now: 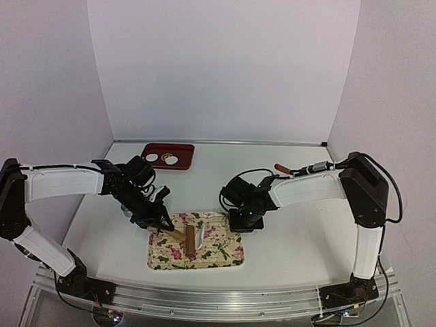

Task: Roll out the dumpling wrappers from the dough

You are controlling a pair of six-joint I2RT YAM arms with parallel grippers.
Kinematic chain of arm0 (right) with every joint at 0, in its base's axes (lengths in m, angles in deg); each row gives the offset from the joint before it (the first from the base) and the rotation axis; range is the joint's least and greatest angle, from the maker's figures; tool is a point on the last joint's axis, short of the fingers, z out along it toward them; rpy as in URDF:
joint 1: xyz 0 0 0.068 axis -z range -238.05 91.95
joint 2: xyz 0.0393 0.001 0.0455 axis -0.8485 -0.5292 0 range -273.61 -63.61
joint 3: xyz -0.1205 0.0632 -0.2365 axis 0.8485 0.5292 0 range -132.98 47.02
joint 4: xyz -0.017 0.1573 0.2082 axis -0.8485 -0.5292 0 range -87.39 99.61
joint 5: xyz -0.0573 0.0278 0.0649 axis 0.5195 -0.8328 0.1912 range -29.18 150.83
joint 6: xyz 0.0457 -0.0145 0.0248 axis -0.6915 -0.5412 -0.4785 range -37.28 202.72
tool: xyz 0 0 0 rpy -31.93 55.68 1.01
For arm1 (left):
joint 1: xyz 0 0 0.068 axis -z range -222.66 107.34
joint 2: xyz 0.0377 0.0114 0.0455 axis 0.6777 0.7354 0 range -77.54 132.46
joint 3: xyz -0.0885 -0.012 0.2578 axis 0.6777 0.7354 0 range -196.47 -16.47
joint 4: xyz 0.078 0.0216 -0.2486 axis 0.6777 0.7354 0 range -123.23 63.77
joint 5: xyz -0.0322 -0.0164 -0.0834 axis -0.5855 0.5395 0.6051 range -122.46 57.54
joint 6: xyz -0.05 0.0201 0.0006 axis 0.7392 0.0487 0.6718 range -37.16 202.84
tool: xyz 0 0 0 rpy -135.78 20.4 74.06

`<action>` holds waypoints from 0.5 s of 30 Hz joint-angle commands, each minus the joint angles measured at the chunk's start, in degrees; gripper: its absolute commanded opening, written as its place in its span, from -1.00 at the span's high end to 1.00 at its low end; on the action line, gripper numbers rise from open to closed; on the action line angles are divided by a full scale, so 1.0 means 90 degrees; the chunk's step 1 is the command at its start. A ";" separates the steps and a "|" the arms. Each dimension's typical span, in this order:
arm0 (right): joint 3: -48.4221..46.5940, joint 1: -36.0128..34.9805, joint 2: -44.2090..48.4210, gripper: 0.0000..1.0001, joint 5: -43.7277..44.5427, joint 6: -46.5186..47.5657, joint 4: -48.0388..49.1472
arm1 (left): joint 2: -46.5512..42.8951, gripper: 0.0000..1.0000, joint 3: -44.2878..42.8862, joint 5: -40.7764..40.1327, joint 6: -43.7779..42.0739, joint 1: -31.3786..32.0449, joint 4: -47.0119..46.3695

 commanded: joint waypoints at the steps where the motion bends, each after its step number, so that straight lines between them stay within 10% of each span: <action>1: 0.0117 0.0005 0.0166 1.00 0.0549 0.0018 -0.0559 | 0.0438 1.00 0.0225 -0.1976 -0.0075 0.0020 0.2022; 15: 0.0059 -0.0002 0.0147 1.00 0.0543 0.0029 -0.0574 | -0.0095 1.00 -0.1726 -0.1614 -0.1100 0.0052 0.2560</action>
